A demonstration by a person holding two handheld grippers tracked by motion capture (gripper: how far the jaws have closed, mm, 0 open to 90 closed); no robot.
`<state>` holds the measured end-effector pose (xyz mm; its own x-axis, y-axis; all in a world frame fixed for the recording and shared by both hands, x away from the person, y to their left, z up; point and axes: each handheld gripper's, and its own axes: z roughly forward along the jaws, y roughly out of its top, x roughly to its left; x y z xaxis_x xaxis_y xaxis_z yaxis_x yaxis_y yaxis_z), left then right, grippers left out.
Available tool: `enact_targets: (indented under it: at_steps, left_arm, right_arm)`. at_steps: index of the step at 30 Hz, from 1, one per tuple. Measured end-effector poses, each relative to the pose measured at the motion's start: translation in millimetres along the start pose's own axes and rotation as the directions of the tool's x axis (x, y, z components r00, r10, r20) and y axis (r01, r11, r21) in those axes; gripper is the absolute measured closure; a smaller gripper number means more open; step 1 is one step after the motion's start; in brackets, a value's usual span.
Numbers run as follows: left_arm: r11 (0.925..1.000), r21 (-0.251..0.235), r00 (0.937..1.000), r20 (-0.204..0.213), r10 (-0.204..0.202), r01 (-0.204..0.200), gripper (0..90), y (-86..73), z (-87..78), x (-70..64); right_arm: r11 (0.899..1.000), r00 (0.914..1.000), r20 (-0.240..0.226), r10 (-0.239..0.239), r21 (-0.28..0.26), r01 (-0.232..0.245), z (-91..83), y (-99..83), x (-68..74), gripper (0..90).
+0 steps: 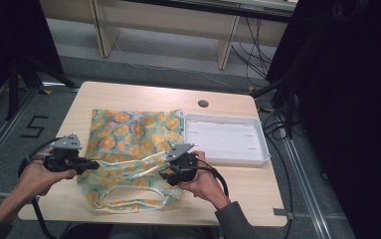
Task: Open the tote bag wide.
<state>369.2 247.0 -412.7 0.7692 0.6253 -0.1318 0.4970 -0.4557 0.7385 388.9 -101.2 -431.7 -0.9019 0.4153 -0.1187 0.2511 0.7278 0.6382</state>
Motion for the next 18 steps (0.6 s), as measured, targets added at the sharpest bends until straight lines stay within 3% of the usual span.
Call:
enact_targets:
  at_steps: [3,4,5,6,8,9,11,13,16,18]
  left_arm:
    - [0.9997,-0.012,0.9997,-0.007,-0.023,0.023,88.6,10.2,3.6,13.4]
    - [0.9991,-0.026,0.9993,-0.012,-0.034,0.034,88.6,12.0,5.5,17.4]
    - [0.9976,-0.037,0.9980,-0.020,-0.060,0.059,88.6,14.2,8.6,25.1]
    - [0.9965,-0.041,0.9968,-0.031,-0.074,0.073,88.6,15.0,10.9,30.1]
    - [0.9951,-0.020,0.9928,-0.069,-0.098,0.096,88.5,13.1,17.7,45.0]
    - [0.9954,0.013,0.9925,-0.079,-0.093,0.095,88.5,9.9,22.4,52.0]
    - [0.9913,0.056,0.9856,-0.128,-0.111,0.119,86.8,-0.8,36.6,57.6]
    - [0.9843,0.124,0.9871,-0.116,-0.111,0.125,83.6,-11.2,45.5,59.1]
    - [0.9790,0.124,0.9819,-0.118,-0.148,0.162,64.7,-12.6,40.2,53.6]
    - [0.9816,0.134,0.9855,-0.120,-0.120,0.135,54.2,-8.6,26.6,44.0]
  right_arm:
    - [0.998,0.9999,0.012,-0.004,0.059,0.003,19.1,-0.3,-7.4,49.0]
    - [0.996,0.9995,0.003,-0.033,0.077,0.032,27.4,-1.5,-9.8,58.7]
    - [0.995,0.9998,-0.001,-0.017,0.096,0.017,30.6,-2.6,-8.4,67.5]
    - [0.990,0.9965,-0.010,-0.083,0.114,0.084,36.1,-3.2,-12.2,80.4]
    - [0.991,0.9986,-0.012,-0.051,0.126,0.053,38.5,-3.6,-11.7,89.9]
    - [0.991,0.9972,-0.022,-0.072,0.111,0.074,38.5,-2.1,-16.5,90.0]
    - [0.996,0.9994,-0.034,0.001,0.085,0.002,36.7,-0.8,-21.1,90.0]
    - [0.998,0.9988,-0.048,0.014,0.063,-0.011,37.0,0.6,-28.3,90.0]
    - [0.998,0.9971,-0.059,0.047,0.055,-0.044,37.5,0.4,-32.6,90.0]
    - [0.998,0.9967,-0.064,0.050,0.046,-0.047,37.2,-0.1,-33.7,90.0]
